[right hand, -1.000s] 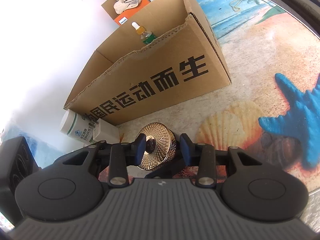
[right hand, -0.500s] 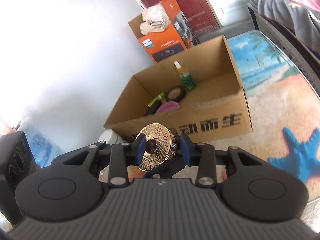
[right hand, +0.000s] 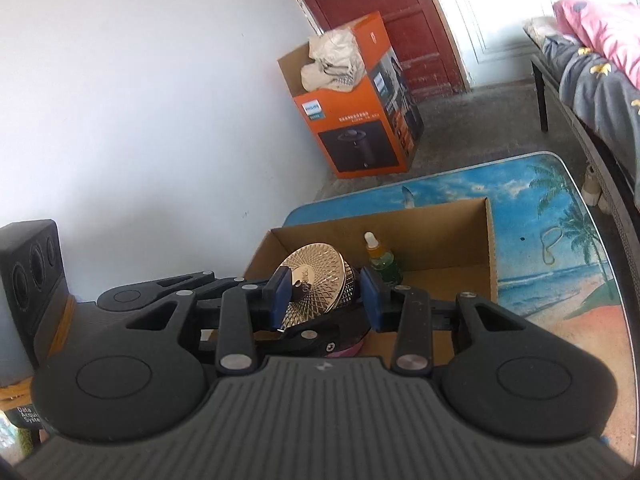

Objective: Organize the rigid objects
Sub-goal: 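Lift the gold-lidded jar and lower it into the box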

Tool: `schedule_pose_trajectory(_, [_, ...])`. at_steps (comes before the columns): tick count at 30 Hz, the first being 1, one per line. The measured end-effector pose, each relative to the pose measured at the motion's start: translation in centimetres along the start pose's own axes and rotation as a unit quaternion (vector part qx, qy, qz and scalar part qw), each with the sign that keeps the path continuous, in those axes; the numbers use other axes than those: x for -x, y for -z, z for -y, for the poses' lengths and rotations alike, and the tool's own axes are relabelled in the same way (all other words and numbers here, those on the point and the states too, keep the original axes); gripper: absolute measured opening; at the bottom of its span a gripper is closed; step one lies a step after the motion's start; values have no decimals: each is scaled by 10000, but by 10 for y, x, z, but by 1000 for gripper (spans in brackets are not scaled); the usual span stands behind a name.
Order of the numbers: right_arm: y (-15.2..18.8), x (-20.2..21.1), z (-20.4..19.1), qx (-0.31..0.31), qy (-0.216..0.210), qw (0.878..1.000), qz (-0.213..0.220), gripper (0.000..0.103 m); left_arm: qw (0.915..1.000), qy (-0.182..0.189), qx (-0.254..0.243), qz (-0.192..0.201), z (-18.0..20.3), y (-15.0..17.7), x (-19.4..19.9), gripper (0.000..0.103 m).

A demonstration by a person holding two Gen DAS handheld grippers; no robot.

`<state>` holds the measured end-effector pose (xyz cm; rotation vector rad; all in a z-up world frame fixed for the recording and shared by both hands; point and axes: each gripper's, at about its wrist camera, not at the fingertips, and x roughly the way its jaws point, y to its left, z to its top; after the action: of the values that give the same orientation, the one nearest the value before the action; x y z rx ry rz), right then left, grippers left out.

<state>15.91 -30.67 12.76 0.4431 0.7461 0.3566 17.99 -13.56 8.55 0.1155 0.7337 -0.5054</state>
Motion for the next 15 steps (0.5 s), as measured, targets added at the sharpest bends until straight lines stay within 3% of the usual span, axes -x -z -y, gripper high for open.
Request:
schedule_pose_trajectory(6, [-22,-73,44,-338,176,9957,-841,36,9968,0,312,-730,-22,-3,-76,57])
schedule_pose_trajectory(15, [-43,-129,72,156,598,9885,-1378,35,9868,240,869,-1343,-38,-16,-143,57])
